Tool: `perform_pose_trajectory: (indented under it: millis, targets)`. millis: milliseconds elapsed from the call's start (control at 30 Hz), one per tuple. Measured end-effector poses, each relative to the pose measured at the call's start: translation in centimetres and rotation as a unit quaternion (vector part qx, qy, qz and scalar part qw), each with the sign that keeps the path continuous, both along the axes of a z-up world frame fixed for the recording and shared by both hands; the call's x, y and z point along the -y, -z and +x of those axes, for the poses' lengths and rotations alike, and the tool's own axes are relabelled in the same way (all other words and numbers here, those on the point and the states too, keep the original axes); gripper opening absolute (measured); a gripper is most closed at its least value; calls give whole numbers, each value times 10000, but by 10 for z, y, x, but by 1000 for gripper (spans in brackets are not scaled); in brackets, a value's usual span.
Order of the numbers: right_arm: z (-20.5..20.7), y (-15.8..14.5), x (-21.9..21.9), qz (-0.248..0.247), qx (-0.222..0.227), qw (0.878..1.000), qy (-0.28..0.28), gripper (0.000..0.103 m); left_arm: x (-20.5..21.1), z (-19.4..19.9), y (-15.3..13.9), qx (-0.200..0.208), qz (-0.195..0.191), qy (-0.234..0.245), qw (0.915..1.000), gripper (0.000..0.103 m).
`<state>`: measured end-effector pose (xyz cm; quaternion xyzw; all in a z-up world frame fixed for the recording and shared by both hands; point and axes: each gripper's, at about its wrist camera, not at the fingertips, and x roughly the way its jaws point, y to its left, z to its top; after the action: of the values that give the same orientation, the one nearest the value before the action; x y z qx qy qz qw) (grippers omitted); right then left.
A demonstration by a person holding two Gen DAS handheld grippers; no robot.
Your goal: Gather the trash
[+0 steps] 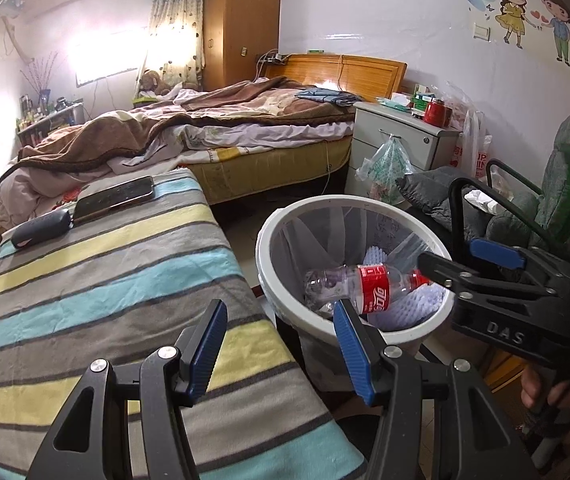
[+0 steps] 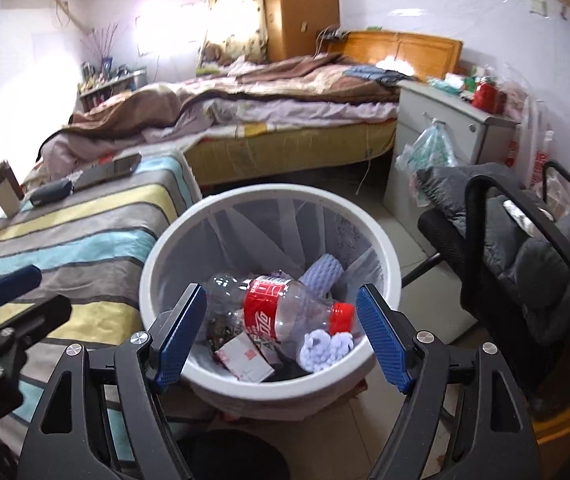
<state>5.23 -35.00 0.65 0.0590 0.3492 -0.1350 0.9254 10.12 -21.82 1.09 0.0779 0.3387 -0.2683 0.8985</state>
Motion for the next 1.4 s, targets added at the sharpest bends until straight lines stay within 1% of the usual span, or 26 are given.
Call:
perform_pose_trajectory:
  millis: [67,167,300,400,500,633,867,1000,1200,1400]
  targets:
    - [-6,0,-6,-98,92,9999,46,78,-3,-7,2,139,79,-112,9998,55]
    - [-16,3,-12,-210,176,9995,128,78,-7,-17,6,197,118,-184,9996,55]
    - [-31,7,-14,89,330,9992,223,78,-10,-28,10,244,177,-272,9992,55]
    - [-43,9,-20,85,392,9987,309,78,-9,-39,12,425,360,-320,9979,55]
    - [-51,10,-23,178,496,9980,351,78,-12,-45,14,367,259,-303,9985,55]
    - [-59,14,-28,41,543,9972,519,78,-17,-56,11,467,181,-387,9980,55]
    - [-72,19,-37,103,600,9964,583,78,-23,-67,9,479,5,-391,9981,55]
    - [-75,15,-39,62,681,9958,610,78,-26,-71,7,504,-48,-413,9979,55]
    - [-78,17,-41,136,689,9953,672,78,-28,-74,7,500,-83,-445,9977,55]
    - [-80,15,-43,109,710,9951,681,78,-30,-75,7,497,-91,-467,9976,55]
